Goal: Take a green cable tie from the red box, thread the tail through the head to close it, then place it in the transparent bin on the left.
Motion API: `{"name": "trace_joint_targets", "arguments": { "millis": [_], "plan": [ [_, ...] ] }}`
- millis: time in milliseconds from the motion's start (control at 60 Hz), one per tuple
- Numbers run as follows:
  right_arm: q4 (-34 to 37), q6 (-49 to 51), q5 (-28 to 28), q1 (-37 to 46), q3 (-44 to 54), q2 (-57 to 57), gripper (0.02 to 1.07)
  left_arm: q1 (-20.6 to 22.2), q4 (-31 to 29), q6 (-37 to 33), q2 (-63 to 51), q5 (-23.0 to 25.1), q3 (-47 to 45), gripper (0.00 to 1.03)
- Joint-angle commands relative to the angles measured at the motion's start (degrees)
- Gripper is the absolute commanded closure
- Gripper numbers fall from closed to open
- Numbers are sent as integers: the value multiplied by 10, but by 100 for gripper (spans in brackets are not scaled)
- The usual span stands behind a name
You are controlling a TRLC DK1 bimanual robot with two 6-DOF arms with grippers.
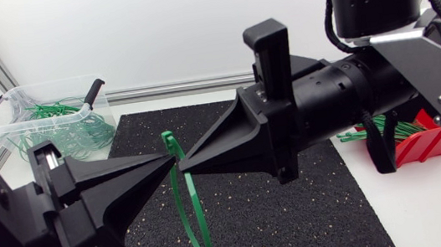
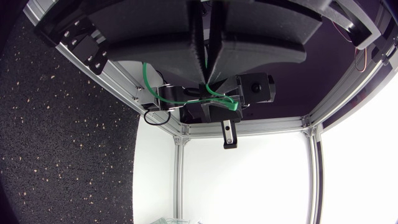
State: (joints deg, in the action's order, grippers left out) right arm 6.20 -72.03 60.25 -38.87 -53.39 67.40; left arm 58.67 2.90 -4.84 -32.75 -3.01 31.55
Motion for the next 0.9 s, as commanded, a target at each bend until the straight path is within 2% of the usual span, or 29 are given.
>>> {"name": "trace_joint_targets", "arguments": {
  "millis": [0,133,233,567,883],
  "plan": [
    [-4,-19,-7,-3,4,-10,101,7,19,-29,-11,20,-5,99],
    [-3,-19,-7,-8,4,-14,101,-10,56,-43,-28,33,-17,99],
    [-3,-19,-7,-8,4,-22,101,-62,77,-35,-50,92,-16,99],
    [-10,-20,-7,12,0,-8,101,-59,113,-46,-94,114,-21,99],
    [0,-27,-8,38,-1,4,101,-80,122,-47,-101,134,-19,99]
  ]
}}
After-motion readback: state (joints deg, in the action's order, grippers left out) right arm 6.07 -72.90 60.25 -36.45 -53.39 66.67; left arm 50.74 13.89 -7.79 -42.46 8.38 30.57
